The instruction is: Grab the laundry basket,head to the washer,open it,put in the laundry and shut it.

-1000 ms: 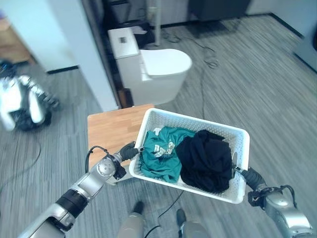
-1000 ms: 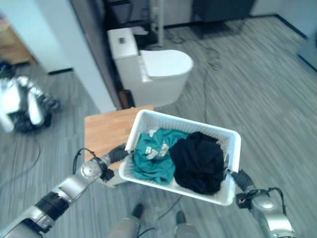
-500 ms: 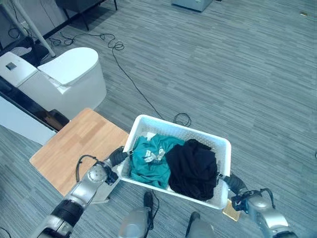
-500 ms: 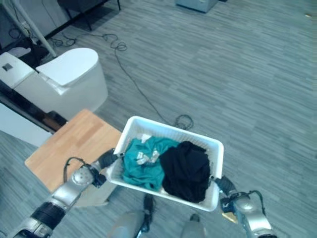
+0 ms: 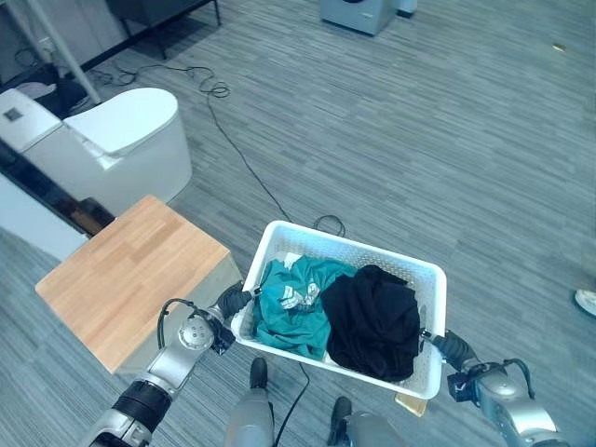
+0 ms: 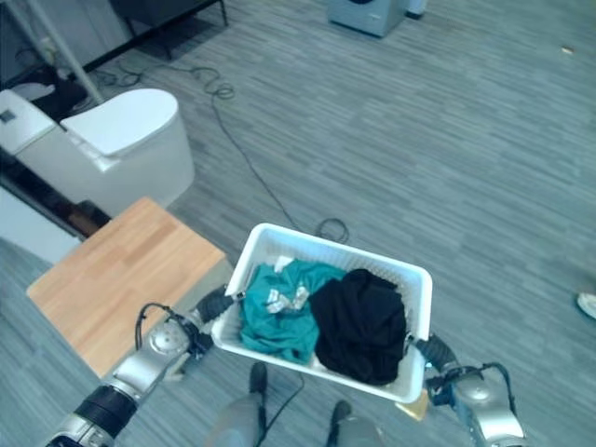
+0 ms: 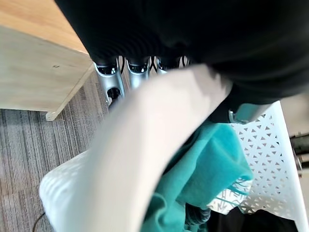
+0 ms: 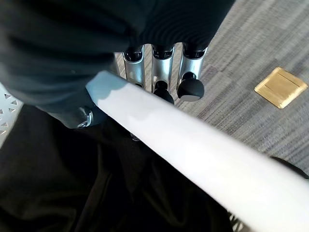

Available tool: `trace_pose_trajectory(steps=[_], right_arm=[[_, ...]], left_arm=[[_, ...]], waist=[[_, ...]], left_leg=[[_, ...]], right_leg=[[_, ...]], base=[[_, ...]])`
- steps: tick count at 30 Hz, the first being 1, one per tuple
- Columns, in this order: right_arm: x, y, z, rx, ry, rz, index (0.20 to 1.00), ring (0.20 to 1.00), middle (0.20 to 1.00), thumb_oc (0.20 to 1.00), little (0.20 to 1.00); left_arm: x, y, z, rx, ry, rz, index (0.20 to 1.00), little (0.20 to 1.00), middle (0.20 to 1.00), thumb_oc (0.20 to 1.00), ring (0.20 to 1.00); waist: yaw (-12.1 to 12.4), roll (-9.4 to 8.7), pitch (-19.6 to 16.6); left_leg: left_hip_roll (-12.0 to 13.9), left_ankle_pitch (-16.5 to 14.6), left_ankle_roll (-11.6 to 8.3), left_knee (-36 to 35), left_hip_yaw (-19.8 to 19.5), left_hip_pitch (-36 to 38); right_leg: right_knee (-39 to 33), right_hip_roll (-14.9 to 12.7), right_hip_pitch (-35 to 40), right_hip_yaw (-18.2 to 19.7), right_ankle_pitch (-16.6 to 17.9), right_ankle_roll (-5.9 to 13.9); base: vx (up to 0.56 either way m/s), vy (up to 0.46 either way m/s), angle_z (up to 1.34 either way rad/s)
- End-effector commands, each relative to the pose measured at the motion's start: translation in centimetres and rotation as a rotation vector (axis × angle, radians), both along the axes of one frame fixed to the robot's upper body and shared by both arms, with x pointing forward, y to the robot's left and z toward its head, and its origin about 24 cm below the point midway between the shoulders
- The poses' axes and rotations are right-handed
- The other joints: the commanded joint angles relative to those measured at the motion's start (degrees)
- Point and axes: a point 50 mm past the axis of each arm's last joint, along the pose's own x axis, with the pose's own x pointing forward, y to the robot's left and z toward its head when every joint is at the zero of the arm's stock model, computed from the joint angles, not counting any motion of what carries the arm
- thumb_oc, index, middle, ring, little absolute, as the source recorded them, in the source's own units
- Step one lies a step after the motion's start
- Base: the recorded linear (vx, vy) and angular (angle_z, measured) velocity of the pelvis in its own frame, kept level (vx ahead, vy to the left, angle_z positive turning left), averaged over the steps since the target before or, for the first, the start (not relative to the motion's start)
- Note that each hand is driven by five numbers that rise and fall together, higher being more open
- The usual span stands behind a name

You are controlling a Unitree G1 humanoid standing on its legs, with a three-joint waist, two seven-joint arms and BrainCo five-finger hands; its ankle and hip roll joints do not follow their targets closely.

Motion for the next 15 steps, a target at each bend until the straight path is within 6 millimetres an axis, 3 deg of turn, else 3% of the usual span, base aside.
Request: trace_pose_trajectory(steps=[1, 2, 3, 4, 5, 7, 8, 11, 12, 13, 14, 15], right_arm=[[2.4, -0.6, 4.5, 0.06, -0.224, 0.037, 0.2, 0.2, 0.2, 0.2, 0.2], [2.4, -0.6, 4.5, 0.06, -0.224, 0.037, 0.2, 0.2, 0.2, 0.2, 0.2], [2.4, -0.5, 4.6, 0.061, -0.224, 0.042, 0.2, 0.2, 0.2, 0.2, 0.2], [2.4, -0.2, 4.5, 0.08, -0.221, 0.056, 0.2, 0.2, 0.2, 0.2, 0.2], [2.5, -0.2, 4.5, 0.08, -0.221, 0.056, 0.2, 0.2, 0.2, 0.2, 0.2], [2.7, 0.2, 4.2, 0.092, -0.217, 0.068, 0.2, 0.2, 0.2, 0.2, 0.2], [3.3, 1.1, 3.9, 0.109, -0.222, 0.08, 0.2, 0.2, 0.2, 0.2, 0.2], [4.4, 2.7, 3.9, 0.149, -0.243, 0.102, 0.2, 0.2, 0.2, 0.2, 0.2], [4.5, 3.5, 3.6, 0.177, -0.234, 0.115, 0.2, 0.2, 0.2, 0.2, 0.2], [4.4, 4.1, 3.2, 0.205, -0.23, 0.114, 0.2, 0.2, 0.2, 0.2, 0.2], [4.3, 5.2, 2.5, 0.25, -0.216, 0.12, 0.2, 0.2, 0.2, 0.2, 0.2], [4.2, 5.9, 2.0, 0.27, -0.201, 0.125, 0.2, 0.2, 0.2, 0.2, 0.2]], left_arm=[[3.6, 1.8, 5.3, -0.013, -0.23, 0.089, 0.2, 0.2, 0.2, 0.2, 0.2], [3.6, 1.8, 5.3, -0.013, -0.23, 0.09, 0.2, 0.2, 0.2, 0.2, 0.2], [3.6, 2.2, 5.4, -0.008, -0.239, 0.104, 0.2, 0.2, 0.2, 0.2, 0.2], [3.1, 3.0, 5.0, 0.012, -0.227, 0.123, 0.2, 0.2, 0.2, 0.2, 0.2], [3.1, 3.0, 5.0, 0.013, -0.228, 0.123, 0.2, 0.2, 0.2, 0.2, 0.2], [3.0, 3.1, 4.6, 0.027, -0.213, 0.125, 0.2, 0.2, 0.2, 0.2, 0.2], [2.9, 3.3, 4.4, 0.028, -0.21, 0.137, 0.2, 0.2, 0.2, 0.2, 0.2], [2.6, 3.9, 4.1, 0.029, -0.204, 0.16, 0.2, 0.2, 0.2, 0.2, 0.2], [1.9, 5.0, 3.8, 0.039, -0.189, 0.196, 0.2, 0.2, 0.2, 0.2, 0.2], [1.2, 5.7, 3.4, 0.051, -0.174, 0.214, 0.2, 0.2, 0.2, 0.2, 0.2], [0.4, 6.8, 3.2, 0.076, -0.158, 0.232, 0.2, 0.2, 0.2, 0.2, 0.2], [-0.2, 7.5, 2.8, 0.09, -0.141, 0.248, 0.2, 0.2, 0.2, 0.2, 0.2]], waist=[[-0.21, -5.17, 2.11], [-0.25, -5.17, 2.09], [0.5, -5.37, 2.08], [2.98, -5.63, 1.94], [2.96, -5.74, 1.87], [5.03, -5.76, 1.49], [6.62, -5.94, 1.66], [8.53, -7.09, 1.71], [9.28, -7.55, 0.77], [9.97, -8.57, 0.19], [11.03, -11.46, -0.28], [11.79, -13.04, -0.46]], left_leg=[[-1.55, -5.18, 5.62, 21.28, 2.37, -4.84], [-1.59, -5.3, 5.68, 21.39, 2.35, -4.91], [-5.15, -5.98, 6.04, 19.38, 1.0, -6.98], [-11.22, -6.73, 6.03, 13.78, -2.02, -9.28], [-11.31, -6.25, 6.06, 13.24, -1.98, -9.21], [-12.95, -1.6, 5.13, 4.04, -2.94, -11.5], [-13.22, -0.01, 5.08, -0.63, -1.59, -13.95], [-12.89, 1.3, 5.16, -1.74, 1.94, -15.3], [-12.26, 1.37, 6.14, -3.04, 2.6, -13.59], [-12.17, 2.27, 6.94, -1.61, 1.99, -13.51], [-13.25, 0.19, 8.41, 2.03, 1.97, -13.36], [-13.89, -1.55, 9.46, 3.09, 2.5, -12.33]], right_leg=[[-18.43, -0.42, 8.87, 0.92, 8.59, 3.14], [-18.39, -0.46, 8.85, 0.88, 8.52, 3.19], [-18.64, -0.25, 8.91, 1.43, 8.27, 3.28], [-18.9, 1.13, 10.48, 2.82, 7.23, 3.58], [-18.96, 1.03, 10.33, 2.8, 7.4, 3.59], [-19.35, 2.76, 12.56, 3.54, 5.44, 3.44], [-19.82, 3.89, 14.57, 4.34, 4.33, 3.52], [-20.83, 4.34, 17.47, 6.34, 3.2, 3.69], [-20.87, 4.62, 18.17, 7.21, 2.61, 3.93], [-20.54, 4.26, 18.76, 7.68, 2.28, 3.99], [-16.74, 2.56, 18.44, 8.13, 3.34, 5.77], [-12.4, 1.66, 17.55, 8.45, 7.51, 8.09]], base=[[0.12, -0.22, 0.29], [0.16, -0.129, 0.47], [0.26, -0.027, 0.18], [0.26, -0.031, 0.04], [0.34, -0.04, -0.2], [0.42, -0.063, -0.48], [0.42, -0.062, -0.7], [0.4, 0.005, -0.51], [0.52, 0.064, -0.82], [0.72, 0.113, -0.95], [0.73, 0.124, -0.8], [0.55, 0.105, -0.76]])
